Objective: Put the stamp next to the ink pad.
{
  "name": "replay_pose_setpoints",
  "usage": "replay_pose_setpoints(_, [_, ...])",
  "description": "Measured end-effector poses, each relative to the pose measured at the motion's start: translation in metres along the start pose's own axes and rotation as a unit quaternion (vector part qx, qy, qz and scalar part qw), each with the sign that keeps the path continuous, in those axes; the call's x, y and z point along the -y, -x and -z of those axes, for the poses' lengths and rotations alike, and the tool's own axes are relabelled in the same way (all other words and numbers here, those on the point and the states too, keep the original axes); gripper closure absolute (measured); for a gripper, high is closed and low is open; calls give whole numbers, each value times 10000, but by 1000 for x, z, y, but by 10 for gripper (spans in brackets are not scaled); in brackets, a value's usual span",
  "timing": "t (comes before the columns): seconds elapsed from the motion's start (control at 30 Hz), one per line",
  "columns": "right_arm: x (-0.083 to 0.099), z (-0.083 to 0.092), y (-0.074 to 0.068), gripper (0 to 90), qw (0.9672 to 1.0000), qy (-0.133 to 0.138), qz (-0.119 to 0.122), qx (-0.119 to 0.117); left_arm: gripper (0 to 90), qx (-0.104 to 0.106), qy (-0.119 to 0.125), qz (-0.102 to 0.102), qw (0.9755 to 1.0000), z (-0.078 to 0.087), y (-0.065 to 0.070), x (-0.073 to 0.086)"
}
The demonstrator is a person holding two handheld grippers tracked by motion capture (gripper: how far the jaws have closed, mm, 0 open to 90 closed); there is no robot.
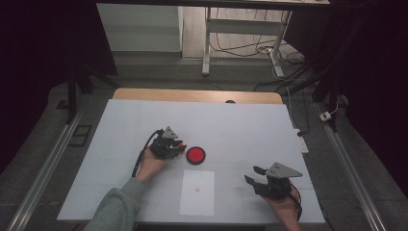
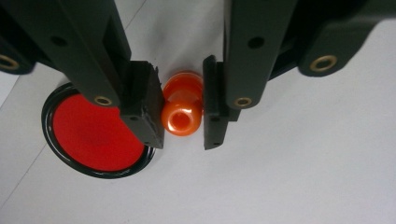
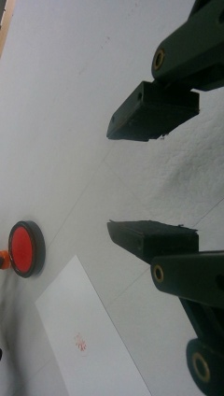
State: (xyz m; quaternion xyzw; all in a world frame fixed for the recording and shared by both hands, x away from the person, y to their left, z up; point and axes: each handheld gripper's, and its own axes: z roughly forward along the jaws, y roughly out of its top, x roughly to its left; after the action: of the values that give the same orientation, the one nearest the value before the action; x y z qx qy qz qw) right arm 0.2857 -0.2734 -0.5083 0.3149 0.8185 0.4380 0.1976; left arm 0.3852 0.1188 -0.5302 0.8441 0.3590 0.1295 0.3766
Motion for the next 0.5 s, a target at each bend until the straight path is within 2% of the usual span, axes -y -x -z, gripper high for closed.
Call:
replay_pose_setpoints(0.13, [0, 0, 0, 476, 10000, 6, -7, 2, 575, -42, 33, -13, 10000, 1, 1, -1])
replay_pose_setpoints(0.3, [0, 0, 0, 476, 10000, 16, -14, -9, 473, -114, 191, -8, 9998, 5, 3, -3])
replay_pose_setpoints(0.5, [0, 0, 0, 475, 10000, 8, -7, 3, 387, -183, 321, 80, 9993, 10, 3, -5])
